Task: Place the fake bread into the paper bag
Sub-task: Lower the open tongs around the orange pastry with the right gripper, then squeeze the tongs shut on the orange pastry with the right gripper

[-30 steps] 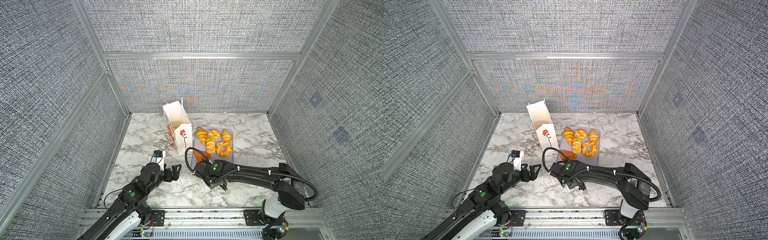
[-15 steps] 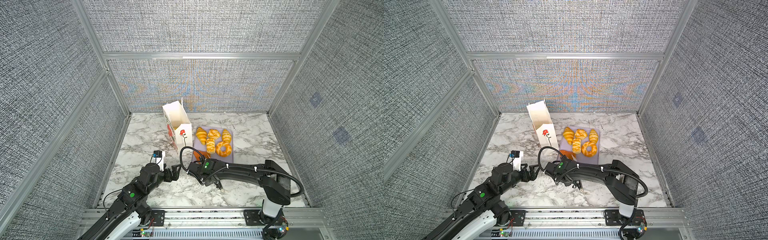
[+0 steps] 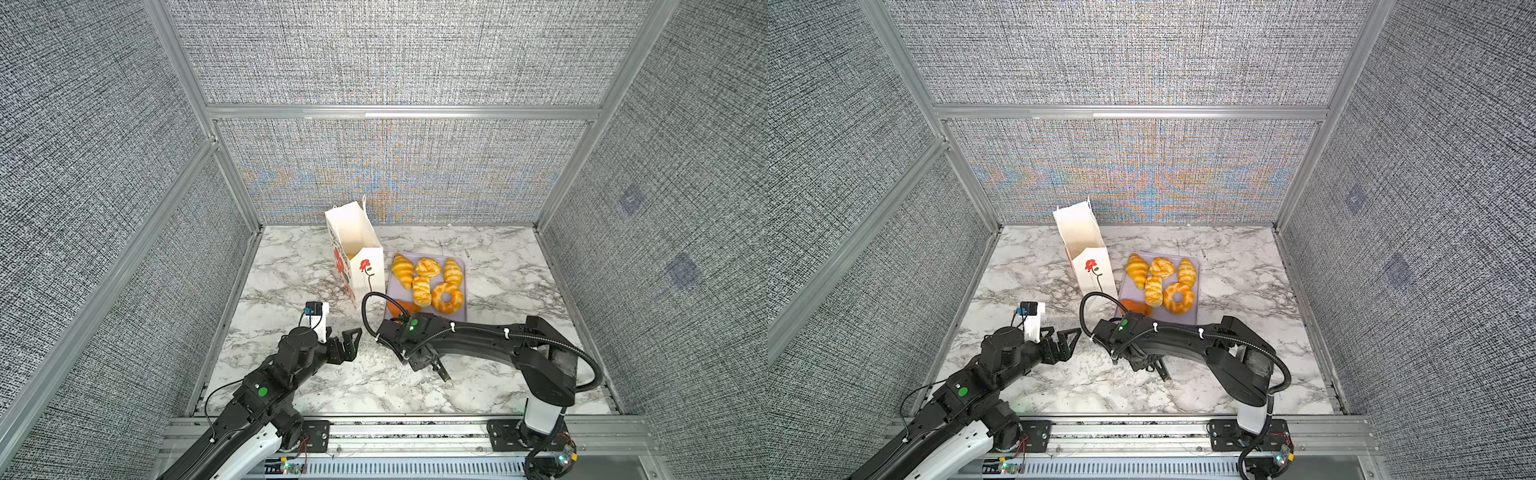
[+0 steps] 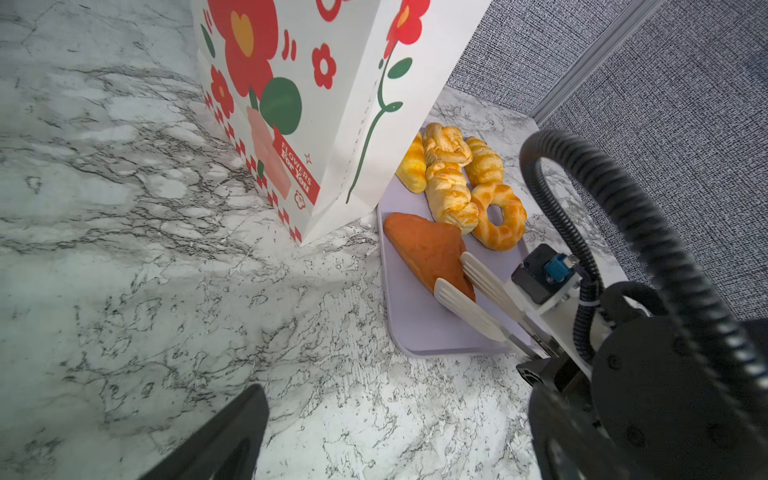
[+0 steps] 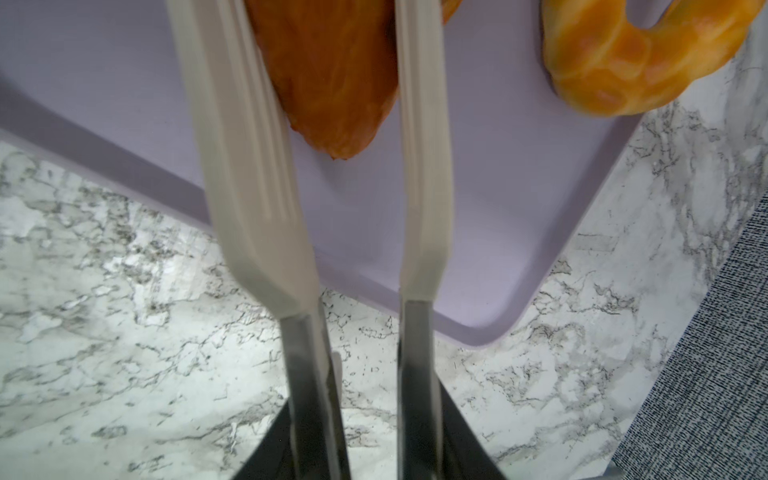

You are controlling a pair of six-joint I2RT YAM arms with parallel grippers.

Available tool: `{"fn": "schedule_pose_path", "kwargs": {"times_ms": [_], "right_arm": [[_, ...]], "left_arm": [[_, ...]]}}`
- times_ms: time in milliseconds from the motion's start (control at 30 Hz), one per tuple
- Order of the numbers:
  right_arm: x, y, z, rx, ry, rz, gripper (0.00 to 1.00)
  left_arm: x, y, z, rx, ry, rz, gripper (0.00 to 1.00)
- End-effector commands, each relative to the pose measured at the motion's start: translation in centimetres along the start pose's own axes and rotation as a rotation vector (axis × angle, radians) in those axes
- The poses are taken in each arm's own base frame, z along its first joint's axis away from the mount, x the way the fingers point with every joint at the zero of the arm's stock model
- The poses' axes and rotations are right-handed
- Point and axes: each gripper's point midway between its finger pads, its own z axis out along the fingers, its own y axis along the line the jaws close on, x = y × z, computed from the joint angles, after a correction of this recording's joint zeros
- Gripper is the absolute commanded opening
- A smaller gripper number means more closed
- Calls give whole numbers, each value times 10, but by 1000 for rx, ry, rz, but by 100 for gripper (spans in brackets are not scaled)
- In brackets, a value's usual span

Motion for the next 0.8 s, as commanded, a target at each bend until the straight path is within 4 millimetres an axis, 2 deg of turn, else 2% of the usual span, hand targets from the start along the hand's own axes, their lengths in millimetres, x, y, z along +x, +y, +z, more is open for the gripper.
{"fn": "schedule_pose_path", "kwargs": {"times_ms": [0, 300, 767], "right_arm": [[7, -3, 1, 5, 30, -36, 34], [-4, -3, -19, -96, -73, -2, 32], [-11, -25, -45, -155, -194, 58, 31]], "left_arm": [[-4, 1, -1, -10, -15, 5, 99], [-10, 1, -4, -19, -37, 2, 99], [-21, -3, -4, -23, -56, 11, 99]]}}
